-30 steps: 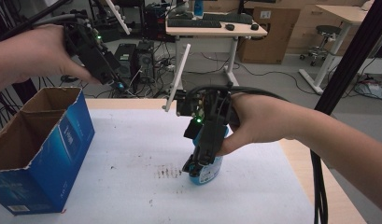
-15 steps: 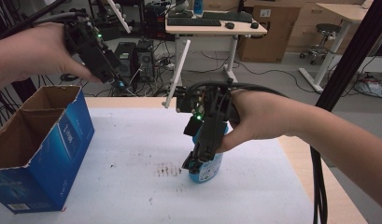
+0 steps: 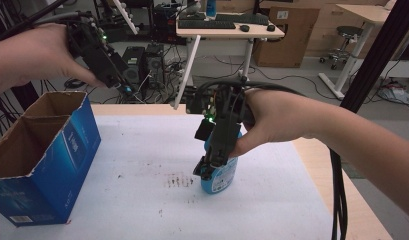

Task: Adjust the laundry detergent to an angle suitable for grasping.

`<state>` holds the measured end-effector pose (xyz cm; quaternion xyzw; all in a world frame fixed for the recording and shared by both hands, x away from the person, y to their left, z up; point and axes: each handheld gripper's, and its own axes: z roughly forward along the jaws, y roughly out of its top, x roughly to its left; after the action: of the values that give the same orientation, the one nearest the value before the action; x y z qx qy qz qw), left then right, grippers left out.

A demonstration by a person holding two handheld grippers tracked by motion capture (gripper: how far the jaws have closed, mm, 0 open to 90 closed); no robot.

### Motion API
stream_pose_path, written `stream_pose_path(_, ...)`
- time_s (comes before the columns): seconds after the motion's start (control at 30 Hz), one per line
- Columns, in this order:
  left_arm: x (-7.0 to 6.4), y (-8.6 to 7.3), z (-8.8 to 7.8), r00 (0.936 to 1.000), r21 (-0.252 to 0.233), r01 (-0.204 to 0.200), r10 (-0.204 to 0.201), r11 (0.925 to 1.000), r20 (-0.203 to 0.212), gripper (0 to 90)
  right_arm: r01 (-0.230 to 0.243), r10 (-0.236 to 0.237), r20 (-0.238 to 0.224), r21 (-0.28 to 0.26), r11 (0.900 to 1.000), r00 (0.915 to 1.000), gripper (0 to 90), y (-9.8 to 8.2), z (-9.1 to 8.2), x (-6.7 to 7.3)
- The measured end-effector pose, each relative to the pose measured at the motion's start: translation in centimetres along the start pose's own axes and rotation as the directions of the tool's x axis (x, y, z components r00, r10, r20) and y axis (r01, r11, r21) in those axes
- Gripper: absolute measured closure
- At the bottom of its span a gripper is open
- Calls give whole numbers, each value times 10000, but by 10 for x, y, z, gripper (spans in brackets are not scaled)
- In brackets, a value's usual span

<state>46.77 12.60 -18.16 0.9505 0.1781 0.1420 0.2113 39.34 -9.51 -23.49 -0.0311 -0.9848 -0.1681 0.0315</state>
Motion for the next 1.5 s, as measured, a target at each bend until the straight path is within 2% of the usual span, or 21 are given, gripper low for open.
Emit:
stream_pose_path(0.27,-5,-2,3,9999,-247,-74,77,9997,114,202,83,-81,117,-173,9998,9999,126,3,-19,3)
stream_pose_path(0.37,-7,-3,5,9996,-376,-150,158,9992,217,202,161,-157,159,-273,9995,9998,126,6,-32,5)
stream_pose_path(0.57,-21,-6,16,9982,-851,-279,322,9960,504,202,227,-213,196,-734,9970,9996,125,11,-60,1)
stream_pose_path(0.7,-31,-9,22,9967,-1354,-469,553,9897,590,201,250,-224,287,-935,9953,9993,126,12,-74,0)
stream_pose_path(0.73,-35,-9,25,9970,-1601,-341,447,9865,634,201,243,-217,281,-969,9950,9994,126,13,-76,0)
stream_pose_path(0.77,-37,-10,27,9963,-1741,-389,517,9840,693,201,271,-241,312,-978,9948,9992,126,13,-78,0)
stream_pose_path(0.87,-44,-11,35,9942,-2037,-236,444,9788,982,201,251,-219,322,-1036,9943,9992,126,14,-83,-1)
stream_pose_path(0.9,-47,-11,40,9935,-2071,-177,406,9782,1067,201,246,-217,283,-1063,9940,9994,126,14,-84,-1)
stream_pose_path(0.93,-49,-11,44,9921,-2009,-326,561,9791,1123,201,252,-221,302,-1061,9940,9993,126,15,-86,-2)
stream_pose_path(1.03,-58,-10,57,9872,-2011,-94,412,9795,1543,201,245,-213,311,-1038,9943,9993,125,15,-88,-3)
stream_pose_path(1.17,-60,-10,60,9860,-1969,-146,468,9803,1598,201,314,-283,315,-1022,9943,9991,125,15,-90,-2)
stream_pose_path(1.2,-73,-7,81,9800,-2053,167,247,9786,1973,201,280,-241,370,-1089,9937,9990,125,16,-94,-2)
stream_pose_path(1.23,-75,-6,85,9774,-2075,236,210,9780,2104,201,266,-222,405,-1117,9934,9989,125,16,-95,-2)
stream_pose_path(1.27,-75,-6,85,9774,-2075,236,210,9780,2104,201,266,-222,405,-1117,9934,9989,125,16,-95,-2)
stream_pose_path(1.3,-81,-4,92,9771,-2119,248,211,9770,2119,201,266,-221,412,-1124,9933,9989,125,16,-96,-2)
stream_pose_path(1.4,-89,1,102,9728,-2154,385,127,9758,2312,201,282,-230,444,-1186,9925,9987,125,16,-99,-3)
stream_pose_path(1.47,-93,4,109,9733,-2209,466,55,9742,2296,201,274,-220,452,-1214,9922,9987,125,17,-100,-3)
stream_pose_path(1.5,-98,6,114,9743,-2329,697,-161,9700,2248,201,280,-228,435,-1236,9919,9988,125,17,-100,-4)
